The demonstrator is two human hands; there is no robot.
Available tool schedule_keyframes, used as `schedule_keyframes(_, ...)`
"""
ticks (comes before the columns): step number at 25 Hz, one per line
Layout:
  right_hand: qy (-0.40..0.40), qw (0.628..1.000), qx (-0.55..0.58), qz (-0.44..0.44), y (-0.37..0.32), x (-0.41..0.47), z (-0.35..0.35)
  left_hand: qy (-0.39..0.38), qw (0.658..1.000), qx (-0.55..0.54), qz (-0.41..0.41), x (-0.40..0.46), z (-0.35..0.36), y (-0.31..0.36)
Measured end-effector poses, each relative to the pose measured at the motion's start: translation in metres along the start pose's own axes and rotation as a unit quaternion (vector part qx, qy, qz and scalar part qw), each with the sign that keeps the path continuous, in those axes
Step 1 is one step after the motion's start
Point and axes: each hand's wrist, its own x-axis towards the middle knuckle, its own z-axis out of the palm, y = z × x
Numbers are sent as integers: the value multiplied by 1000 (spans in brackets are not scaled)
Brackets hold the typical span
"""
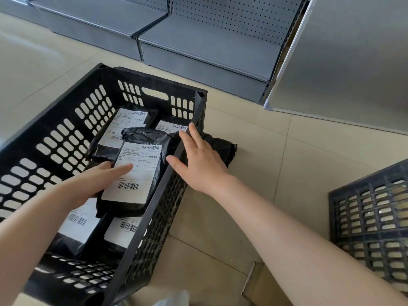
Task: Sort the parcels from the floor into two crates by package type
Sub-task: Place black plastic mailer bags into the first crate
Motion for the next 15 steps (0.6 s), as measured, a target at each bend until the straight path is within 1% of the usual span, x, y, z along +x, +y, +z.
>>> schedule_keyframes(2,2,1000,-1,-5,1,0,2,70,995,50,53,5,12,4)
schedule_keyframes(5,5,1000,-6,-11,2,1,4,113,986,62,107,11,16,-2)
schedule_keyframes(10,8,1000,-9,-14,3,0,5,108,980,124,110,1,-11,-25)
schedule_keyframes(12,10,1000,-6,-15,3,0,6,89,976,173,100,-5,-20,-33)
schedule_keyframes(15,10,1000,-3,-15,4,1,6,70,960,250,105,-3,-13,-45)
